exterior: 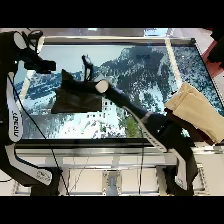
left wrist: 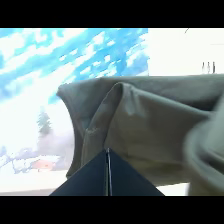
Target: Fold the shirts.
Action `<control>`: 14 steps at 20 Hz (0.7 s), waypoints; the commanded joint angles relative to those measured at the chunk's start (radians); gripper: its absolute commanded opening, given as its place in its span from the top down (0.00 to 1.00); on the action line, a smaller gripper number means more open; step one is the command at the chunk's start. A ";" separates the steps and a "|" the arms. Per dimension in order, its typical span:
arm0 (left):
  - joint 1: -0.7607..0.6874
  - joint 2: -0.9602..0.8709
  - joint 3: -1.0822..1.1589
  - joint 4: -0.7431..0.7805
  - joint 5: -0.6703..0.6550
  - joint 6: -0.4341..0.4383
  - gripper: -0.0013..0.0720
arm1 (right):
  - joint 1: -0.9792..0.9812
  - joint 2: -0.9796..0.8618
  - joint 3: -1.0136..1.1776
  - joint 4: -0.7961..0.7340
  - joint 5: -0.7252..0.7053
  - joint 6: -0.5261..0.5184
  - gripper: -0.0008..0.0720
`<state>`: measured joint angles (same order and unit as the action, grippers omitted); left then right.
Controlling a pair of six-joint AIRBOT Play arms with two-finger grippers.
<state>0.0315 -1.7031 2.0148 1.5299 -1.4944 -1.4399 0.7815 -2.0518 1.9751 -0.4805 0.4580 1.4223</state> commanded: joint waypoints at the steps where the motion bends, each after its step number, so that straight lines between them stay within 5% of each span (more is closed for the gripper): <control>1: 0.024 0.011 -0.008 -0.032 -0.014 0.027 0.96 | 0.041 -0.121 0.070 0.176 -0.105 -0.027 0.64; 2: 0.024 0.011 -0.008 -0.042 -0.013 0.038 0.96 | 0.026 -0.114 0.070 0.175 -0.070 -0.044 0.26; 3: 0.024 0.011 -0.008 -0.042 -0.014 0.045 0.96 | -0.001 -0.101 0.070 0.174 -0.032 -0.063 0.21; 6: 0.024 0.011 -0.008 -0.042 -0.014 0.050 0.96 | -0.155 -0.038 0.070 0.024 0.154 -0.105 0.25; 10: 0.024 0.011 -0.008 -0.045 -0.011 0.050 0.96 | -0.386 -0.006 0.047 -0.376 0.496 0.228 0.25; 14: 0.024 0.011 -0.008 -0.055 0.010 0.049 0.96 | -0.422 -0.042 -0.070 -0.332 0.573 0.274 0.25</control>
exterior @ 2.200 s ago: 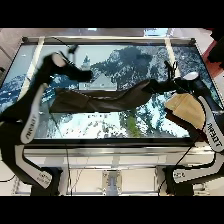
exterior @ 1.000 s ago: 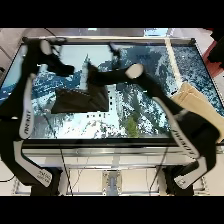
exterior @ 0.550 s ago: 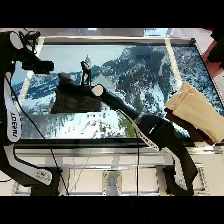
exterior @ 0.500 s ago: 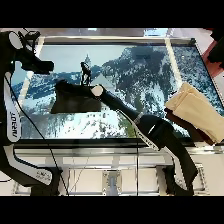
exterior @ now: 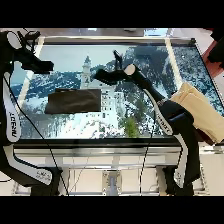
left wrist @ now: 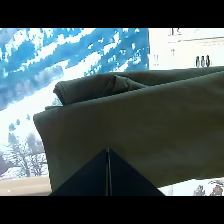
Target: Fold the shirts.
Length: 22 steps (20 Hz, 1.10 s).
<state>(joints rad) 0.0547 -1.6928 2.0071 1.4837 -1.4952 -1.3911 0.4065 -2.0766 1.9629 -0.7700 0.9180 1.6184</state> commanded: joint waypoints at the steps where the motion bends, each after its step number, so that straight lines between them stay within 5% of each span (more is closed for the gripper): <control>1: 0.001 0.001 0.000 -0.011 0.011 0.000 0.96 | -0.041 -0.034 -0.068 -0.015 0.125 0.053 0.25; 4: 0.001 0.001 0.000 -0.011 0.016 0.000 0.96 | -0.012 -0.086 -0.068 0.061 0.135 0.038 0.15; 13: 0.001 0.001 0.000 -0.015 0.018 0.005 0.96 | 0.116 -0.155 -0.068 0.353 0.018 -0.055 0.16; 14: 0.001 0.001 0.000 -0.015 0.018 0.005 0.96 | 0.124 -0.158 -0.068 0.354 0.016 -0.041 0.21; 18: 0.001 0.001 0.000 -0.014 0.016 0.013 0.96 | 0.140 -0.161 -0.068 0.462 -0.076 -0.068 0.88; 19: 0.001 0.001 0.000 -0.014 0.013 0.025 0.96 | 0.140 -0.161 -0.067 0.504 -0.112 -0.114 0.96; 22: 0.002 0.001 0.000 -0.013 0.009 0.054 0.96 | 0.097 -0.158 -0.040 0.640 -0.146 -0.293 0.96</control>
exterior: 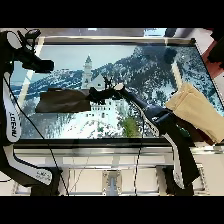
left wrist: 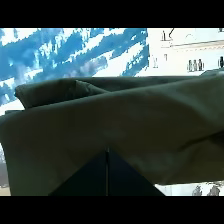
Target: Fold the shirts.
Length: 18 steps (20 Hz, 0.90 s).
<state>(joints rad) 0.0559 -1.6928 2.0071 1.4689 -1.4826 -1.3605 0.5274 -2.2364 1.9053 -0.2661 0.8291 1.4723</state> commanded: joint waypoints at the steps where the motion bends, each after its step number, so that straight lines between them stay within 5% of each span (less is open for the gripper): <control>1: 0.000 0.001 0.000 0.001 -0.004 0.024 0.96 | -0.053 0.010 0.035 0.158 -0.052 -0.191 0.96; 7: 0.000 0.001 0.000 -0.001 0.014 0.022 0.96 | -0.333 0.234 0.048 0.014 0.050 -0.211 0.97; 11: 0.000 0.001 0.000 -0.022 0.022 -0.003 0.96 | -0.575 0.472 0.048 -0.386 0.206 0.012 0.97; 14: 0.000 0.001 0.000 -0.070 0.027 -0.009 0.96 | -0.772 0.660 0.048 -0.687 0.427 0.131 0.97; 18: 0.000 0.001 0.000 -0.163 0.027 -0.009 0.96 | -1.047 0.859 0.048 -0.942 0.780 0.127 0.97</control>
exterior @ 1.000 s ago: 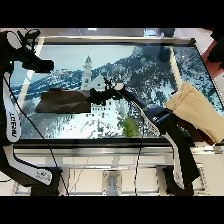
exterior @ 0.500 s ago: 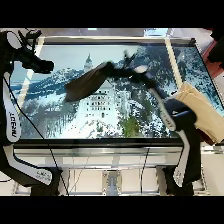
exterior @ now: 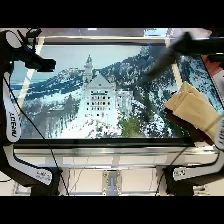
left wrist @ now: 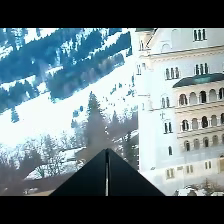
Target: Fold the shirts.
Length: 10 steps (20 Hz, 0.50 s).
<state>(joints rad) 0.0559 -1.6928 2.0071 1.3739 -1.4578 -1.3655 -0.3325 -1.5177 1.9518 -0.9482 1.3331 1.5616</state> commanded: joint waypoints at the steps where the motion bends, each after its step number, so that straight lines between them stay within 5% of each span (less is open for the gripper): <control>1: 0.000 0.001 0.000 -0.093 0.002 -0.004 0.96 | -0.249 0.173 0.001 -0.344 0.351 0.023 0.97; 3: 0.000 0.001 0.000 -0.138 0.002 -0.004 0.96 | -0.372 0.208 0.001 -0.471 0.485 -0.041 0.97; 10: -0.002 0.001 0.000 -0.272 -0.014 -0.019 0.96 | -0.476 0.221 -0.342 -0.654 0.500 -0.083 0.97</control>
<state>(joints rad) 0.0555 -1.6928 2.0071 1.1667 -1.4612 -1.3777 -0.7773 -1.3075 1.7477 -1.4437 1.7916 1.4990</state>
